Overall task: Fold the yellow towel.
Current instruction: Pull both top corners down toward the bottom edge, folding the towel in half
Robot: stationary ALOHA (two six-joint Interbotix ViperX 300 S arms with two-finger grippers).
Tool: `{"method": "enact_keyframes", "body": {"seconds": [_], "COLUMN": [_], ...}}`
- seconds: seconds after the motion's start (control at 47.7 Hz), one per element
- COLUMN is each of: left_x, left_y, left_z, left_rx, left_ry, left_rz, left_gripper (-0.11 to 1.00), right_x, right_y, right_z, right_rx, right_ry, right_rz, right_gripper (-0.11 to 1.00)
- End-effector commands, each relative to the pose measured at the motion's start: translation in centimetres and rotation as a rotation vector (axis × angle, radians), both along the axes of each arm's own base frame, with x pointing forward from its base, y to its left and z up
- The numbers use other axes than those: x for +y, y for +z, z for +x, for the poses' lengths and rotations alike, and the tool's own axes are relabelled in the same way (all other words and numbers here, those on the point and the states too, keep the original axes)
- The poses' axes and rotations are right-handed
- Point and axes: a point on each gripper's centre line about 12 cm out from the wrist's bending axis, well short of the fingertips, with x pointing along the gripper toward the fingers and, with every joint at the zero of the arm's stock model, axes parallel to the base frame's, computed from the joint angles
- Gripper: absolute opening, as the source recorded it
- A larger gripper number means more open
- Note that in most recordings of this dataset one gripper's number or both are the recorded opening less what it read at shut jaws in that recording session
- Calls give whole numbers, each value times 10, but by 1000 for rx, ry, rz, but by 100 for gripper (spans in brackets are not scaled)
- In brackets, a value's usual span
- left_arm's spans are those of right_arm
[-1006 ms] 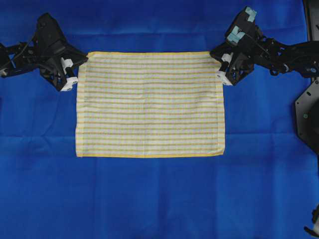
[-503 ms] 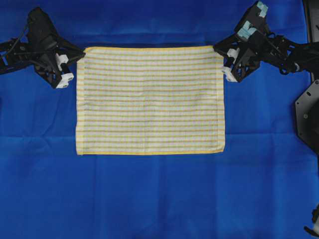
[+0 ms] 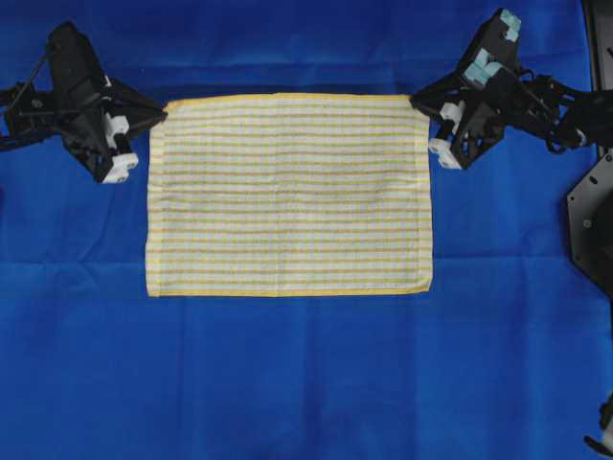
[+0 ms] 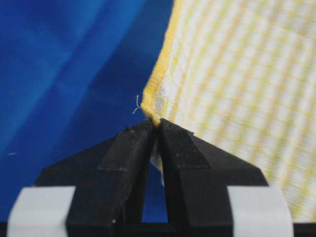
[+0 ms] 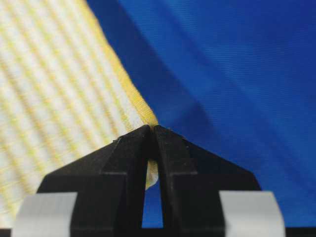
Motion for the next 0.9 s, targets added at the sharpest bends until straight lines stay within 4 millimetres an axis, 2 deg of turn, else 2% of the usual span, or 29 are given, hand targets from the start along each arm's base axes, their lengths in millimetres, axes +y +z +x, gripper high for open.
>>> {"method": "enact_keyframes", "body": {"seconds": [0.0,0.231,0.503,0.671,0.88], "left_x": [-11,-46,-93,-112,-124], "left_y": [11,25,32,32,29], "left_z": [2,-2,-16,-19,-15], "left_rx": [-39,-81,-139,-144,-123], "left_ry": [-36,-146,-291,-352,-398], "left_rz": [6,-16,-88,-135,-144], "left_gripper": [4,4,4,4,4], "right_x": [9,48,91,114,130], "right_y": [9,15,17,17,19], "right_z": [1,-4,-5,-3,-1], "right_rx": [-38,-85,-98,-91,-94], "right_ry": [13,81,194,268,324], "right_rz": [6,60,133,159,172], "right_gripper": [6,6,6,6,6]}}
